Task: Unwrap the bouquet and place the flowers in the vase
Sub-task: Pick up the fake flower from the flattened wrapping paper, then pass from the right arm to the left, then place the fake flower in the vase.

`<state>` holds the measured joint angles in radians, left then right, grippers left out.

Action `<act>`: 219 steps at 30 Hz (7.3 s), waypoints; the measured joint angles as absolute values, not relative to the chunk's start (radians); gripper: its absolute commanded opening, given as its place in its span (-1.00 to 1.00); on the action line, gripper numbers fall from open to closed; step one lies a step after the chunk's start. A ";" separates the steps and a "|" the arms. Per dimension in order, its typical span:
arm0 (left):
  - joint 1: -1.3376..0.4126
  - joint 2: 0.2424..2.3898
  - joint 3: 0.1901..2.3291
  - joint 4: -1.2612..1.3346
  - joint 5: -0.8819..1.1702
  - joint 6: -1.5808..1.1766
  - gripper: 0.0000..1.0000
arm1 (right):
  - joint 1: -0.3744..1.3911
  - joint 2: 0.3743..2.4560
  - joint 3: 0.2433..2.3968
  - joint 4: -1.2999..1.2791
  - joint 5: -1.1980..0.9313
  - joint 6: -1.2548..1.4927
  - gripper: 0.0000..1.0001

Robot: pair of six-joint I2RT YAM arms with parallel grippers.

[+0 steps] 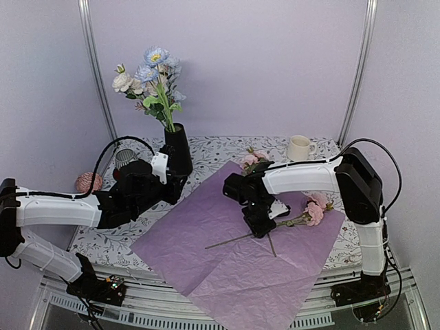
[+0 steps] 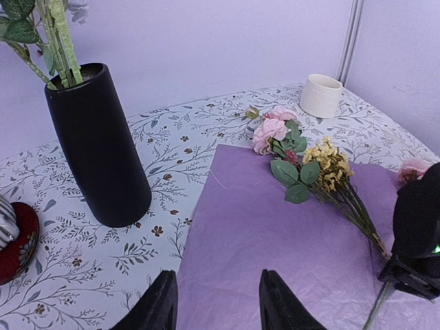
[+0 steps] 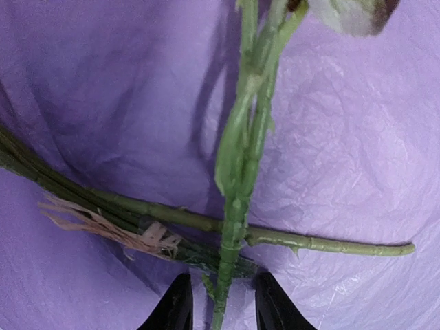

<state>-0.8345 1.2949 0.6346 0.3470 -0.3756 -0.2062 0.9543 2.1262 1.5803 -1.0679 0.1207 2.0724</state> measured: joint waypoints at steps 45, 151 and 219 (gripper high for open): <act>-0.830 1.205 0.511 0.489 -0.185 -0.188 0.01 | 1.090 1.216 0.791 -0.076 0.497 0.505 -0.96; -0.736 0.986 0.424 0.764 0.193 -0.173 -1.00 | 1.046 1.501 0.387 1.321 0.073 -0.196 0.57; -0.498 1.738 1.505 0.396 -0.035 0.194 -1.00 | 1.046 1.606 0.336 1.488 0.180 -0.248 0.60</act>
<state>-0.4980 1.7382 1.5055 0.3962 -0.0345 0.1944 1.0462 1.6062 0.3355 1.4879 0.1802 -0.2481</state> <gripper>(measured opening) 0.037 0.798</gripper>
